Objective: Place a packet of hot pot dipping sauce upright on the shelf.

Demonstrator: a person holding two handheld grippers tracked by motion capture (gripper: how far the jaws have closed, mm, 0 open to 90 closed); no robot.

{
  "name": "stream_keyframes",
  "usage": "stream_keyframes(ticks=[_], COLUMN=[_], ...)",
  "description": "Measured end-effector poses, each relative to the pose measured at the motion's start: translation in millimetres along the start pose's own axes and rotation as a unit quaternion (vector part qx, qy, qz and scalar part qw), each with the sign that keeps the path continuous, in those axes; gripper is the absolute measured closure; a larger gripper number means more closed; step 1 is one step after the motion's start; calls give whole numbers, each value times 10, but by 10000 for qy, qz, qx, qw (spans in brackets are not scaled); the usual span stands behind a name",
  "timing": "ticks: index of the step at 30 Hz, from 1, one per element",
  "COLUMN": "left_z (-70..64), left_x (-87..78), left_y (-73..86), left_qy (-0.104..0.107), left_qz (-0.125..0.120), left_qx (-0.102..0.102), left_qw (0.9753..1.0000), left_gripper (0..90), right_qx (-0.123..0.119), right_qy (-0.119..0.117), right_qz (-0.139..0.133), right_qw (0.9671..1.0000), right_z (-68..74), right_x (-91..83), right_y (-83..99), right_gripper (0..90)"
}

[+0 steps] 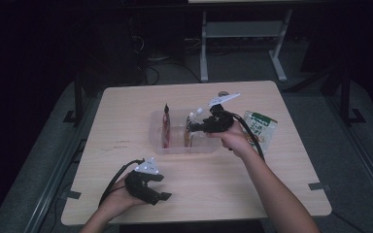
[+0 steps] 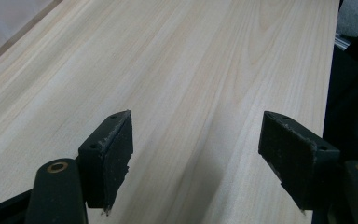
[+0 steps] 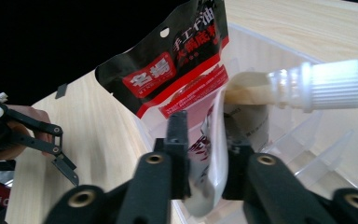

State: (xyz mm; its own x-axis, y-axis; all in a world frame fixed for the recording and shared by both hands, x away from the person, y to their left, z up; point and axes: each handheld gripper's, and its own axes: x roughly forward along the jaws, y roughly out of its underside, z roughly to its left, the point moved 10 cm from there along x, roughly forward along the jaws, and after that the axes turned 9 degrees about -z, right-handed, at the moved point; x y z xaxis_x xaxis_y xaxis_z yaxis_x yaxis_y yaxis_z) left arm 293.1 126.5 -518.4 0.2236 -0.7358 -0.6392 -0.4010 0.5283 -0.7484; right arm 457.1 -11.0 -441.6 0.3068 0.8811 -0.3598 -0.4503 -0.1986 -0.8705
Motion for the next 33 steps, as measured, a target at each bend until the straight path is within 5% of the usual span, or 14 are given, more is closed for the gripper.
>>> stream_keyframes(ticks=[13,33], left_z=[14,40], left_x=[-13,-42], left_y=[-6,-15], left_qy=[7,-48], left_qz=[-1,-40], left_qx=[73,35], left_qw=[10000,10000], left_gripper=[258,256], right_qx=[-89,-642], right_qy=[222,721], right_qz=[97,178], right_qw=[9997,9952], right_z=[47,82], right_x=[-80,-741], right_y=[-35,22], right_gripper=[352,289])
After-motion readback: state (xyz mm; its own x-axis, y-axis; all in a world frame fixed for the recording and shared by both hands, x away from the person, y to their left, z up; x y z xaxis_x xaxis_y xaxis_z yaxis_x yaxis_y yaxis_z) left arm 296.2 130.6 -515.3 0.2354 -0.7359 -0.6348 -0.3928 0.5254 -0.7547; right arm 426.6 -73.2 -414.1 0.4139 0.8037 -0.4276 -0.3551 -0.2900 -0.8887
